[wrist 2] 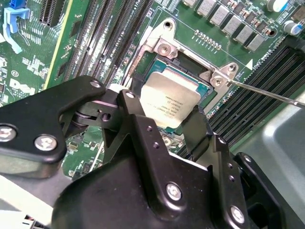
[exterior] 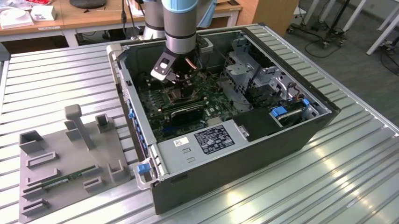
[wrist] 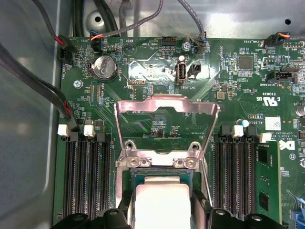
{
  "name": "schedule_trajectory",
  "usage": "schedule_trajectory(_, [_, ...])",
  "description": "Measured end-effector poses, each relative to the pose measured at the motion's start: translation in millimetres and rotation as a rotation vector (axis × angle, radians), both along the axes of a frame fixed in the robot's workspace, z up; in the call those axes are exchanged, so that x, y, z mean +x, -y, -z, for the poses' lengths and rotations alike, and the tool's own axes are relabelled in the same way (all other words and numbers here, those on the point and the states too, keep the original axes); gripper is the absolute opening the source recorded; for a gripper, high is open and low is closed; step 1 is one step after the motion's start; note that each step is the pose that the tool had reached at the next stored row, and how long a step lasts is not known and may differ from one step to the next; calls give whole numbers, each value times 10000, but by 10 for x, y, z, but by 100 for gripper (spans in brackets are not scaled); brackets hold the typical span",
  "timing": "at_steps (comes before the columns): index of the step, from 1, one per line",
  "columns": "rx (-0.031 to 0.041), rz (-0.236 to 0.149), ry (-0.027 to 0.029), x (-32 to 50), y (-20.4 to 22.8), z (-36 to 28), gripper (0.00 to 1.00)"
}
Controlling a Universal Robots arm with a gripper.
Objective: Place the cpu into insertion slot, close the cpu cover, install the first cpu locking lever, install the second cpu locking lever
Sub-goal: 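Place the cpu into insertion slot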
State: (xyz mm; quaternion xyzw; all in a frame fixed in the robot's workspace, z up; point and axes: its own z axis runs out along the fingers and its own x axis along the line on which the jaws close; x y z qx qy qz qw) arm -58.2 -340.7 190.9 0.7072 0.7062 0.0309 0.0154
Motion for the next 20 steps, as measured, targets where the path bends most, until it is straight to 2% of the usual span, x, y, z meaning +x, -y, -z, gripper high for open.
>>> schedule_trajectory(4, [6, 0, 5, 1, -1, 1, 55])
schedule_trajectory(20, [10, 5, 7, 1, -2, -39, 55])
